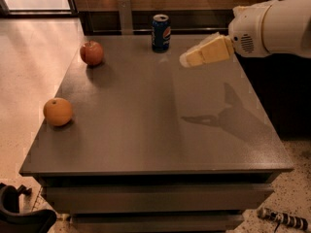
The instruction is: Move pepsi can near orange
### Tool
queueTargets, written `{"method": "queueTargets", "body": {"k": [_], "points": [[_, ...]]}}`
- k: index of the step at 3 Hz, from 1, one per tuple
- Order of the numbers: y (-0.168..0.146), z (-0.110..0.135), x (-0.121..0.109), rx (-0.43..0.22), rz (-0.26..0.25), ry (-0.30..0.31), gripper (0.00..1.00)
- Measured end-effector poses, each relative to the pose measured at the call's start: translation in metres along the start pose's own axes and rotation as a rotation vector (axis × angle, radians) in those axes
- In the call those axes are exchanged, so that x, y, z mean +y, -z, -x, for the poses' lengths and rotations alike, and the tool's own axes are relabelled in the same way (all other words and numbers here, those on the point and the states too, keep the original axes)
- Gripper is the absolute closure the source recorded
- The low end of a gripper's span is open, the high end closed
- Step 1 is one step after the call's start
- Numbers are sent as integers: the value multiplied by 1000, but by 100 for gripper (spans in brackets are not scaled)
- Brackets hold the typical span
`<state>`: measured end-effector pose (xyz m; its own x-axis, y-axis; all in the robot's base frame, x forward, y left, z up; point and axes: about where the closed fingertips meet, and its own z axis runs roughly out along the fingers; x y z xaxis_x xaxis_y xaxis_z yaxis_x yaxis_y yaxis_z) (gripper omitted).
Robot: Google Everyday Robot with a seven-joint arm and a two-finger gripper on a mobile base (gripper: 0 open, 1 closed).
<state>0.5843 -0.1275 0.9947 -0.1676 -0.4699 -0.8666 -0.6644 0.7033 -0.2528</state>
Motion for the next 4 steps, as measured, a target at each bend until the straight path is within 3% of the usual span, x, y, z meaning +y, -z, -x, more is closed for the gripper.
{"method": "queueTargets", "body": {"k": [1,2,4], "points": [[-62,-11,-50,-69,-22,-110,0],[-111,-27,-83,-103,-12,-187,0],[-192,-46,-123,-169,23,-283,0]]}}
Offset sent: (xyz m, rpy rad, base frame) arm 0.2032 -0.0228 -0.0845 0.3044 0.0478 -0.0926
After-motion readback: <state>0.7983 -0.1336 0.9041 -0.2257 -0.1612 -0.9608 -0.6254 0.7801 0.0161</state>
